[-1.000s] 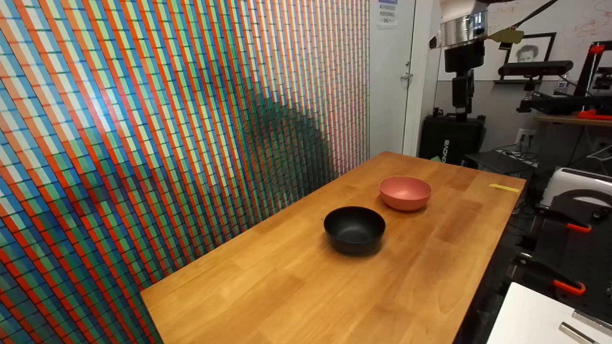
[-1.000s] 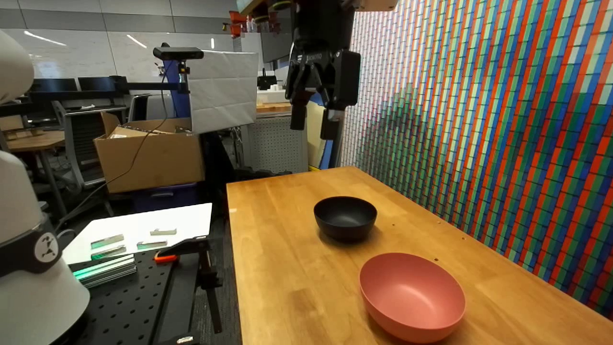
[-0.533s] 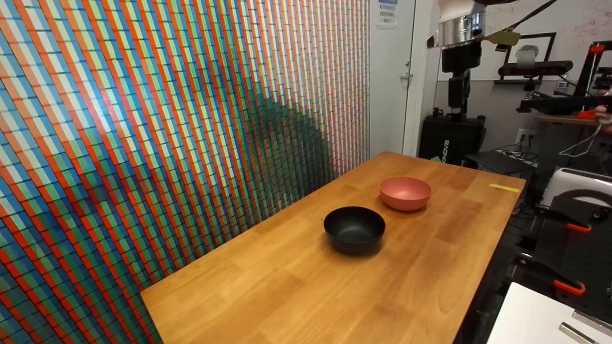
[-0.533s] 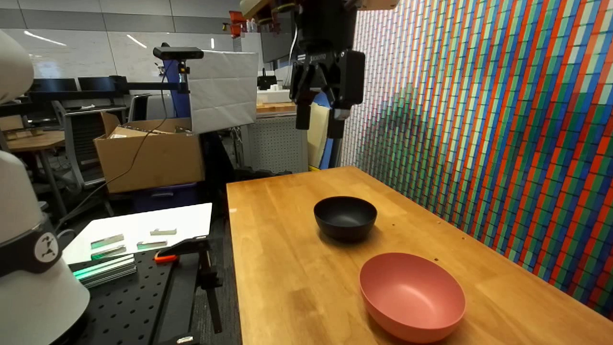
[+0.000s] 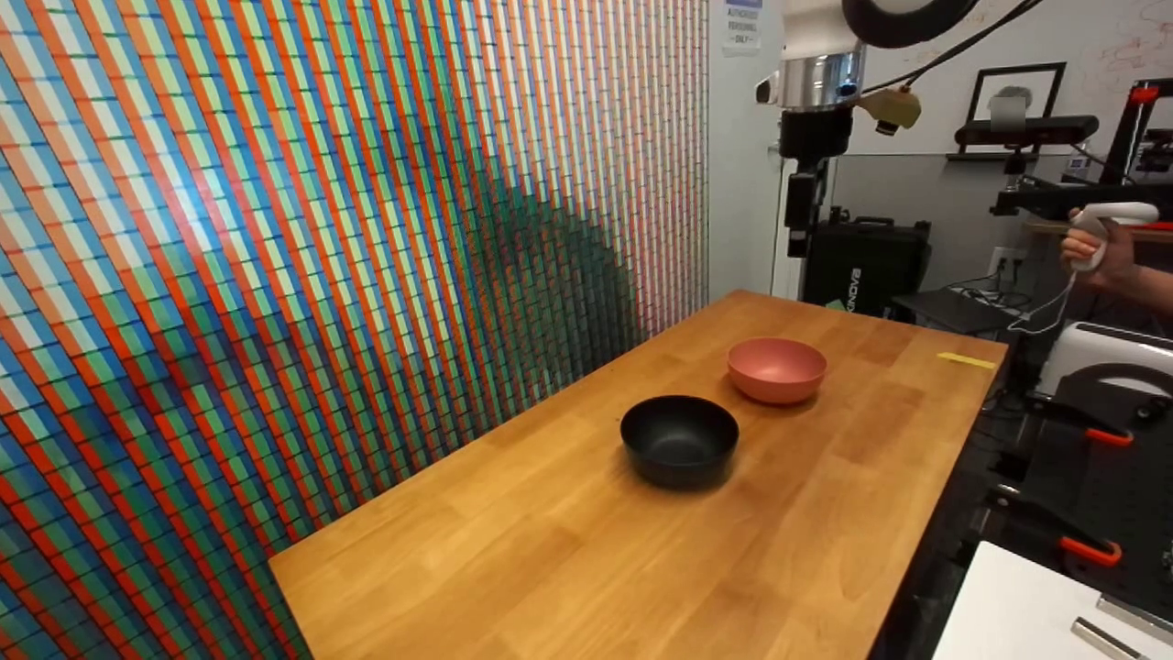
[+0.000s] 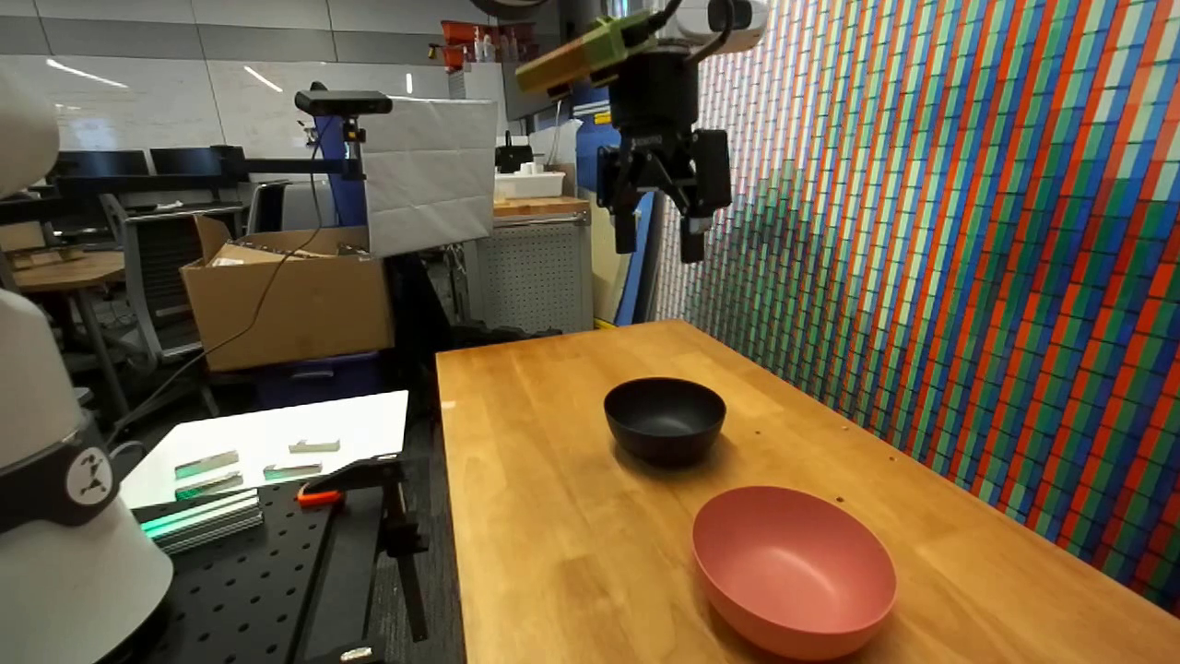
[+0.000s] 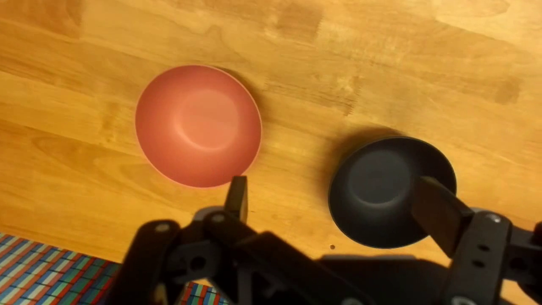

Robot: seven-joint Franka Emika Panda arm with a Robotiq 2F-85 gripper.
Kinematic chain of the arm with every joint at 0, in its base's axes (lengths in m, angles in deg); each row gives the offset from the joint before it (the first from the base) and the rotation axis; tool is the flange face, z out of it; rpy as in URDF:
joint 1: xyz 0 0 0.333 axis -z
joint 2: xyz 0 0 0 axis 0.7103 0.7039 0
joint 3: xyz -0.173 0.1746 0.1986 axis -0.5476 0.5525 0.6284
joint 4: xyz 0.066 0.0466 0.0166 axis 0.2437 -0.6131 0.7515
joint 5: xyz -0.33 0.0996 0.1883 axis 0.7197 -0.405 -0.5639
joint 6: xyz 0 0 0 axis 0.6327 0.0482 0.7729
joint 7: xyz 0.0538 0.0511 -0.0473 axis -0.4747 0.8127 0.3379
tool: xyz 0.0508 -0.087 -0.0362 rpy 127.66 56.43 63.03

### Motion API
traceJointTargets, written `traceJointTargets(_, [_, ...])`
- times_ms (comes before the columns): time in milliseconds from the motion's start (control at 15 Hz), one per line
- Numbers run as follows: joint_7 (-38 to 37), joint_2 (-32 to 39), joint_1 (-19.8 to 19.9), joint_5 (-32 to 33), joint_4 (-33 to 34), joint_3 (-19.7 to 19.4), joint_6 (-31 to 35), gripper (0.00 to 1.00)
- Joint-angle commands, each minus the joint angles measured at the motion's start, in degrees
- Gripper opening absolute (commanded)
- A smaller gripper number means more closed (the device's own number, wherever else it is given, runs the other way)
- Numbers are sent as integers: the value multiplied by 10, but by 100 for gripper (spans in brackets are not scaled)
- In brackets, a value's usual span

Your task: Put the black bowl inside the pink bowl

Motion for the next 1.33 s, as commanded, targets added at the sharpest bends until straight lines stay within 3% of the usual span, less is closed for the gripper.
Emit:
traceJointTargets(0, [-47, 91, -15, 32, 71, 18, 15, 100])
traceJointTargets(533, [-160, 252, -67, 135, 180, 10, 12, 100])
traceJointTargets(1267, [-164, 355, -85, 121, 223, -2, 33, 100])
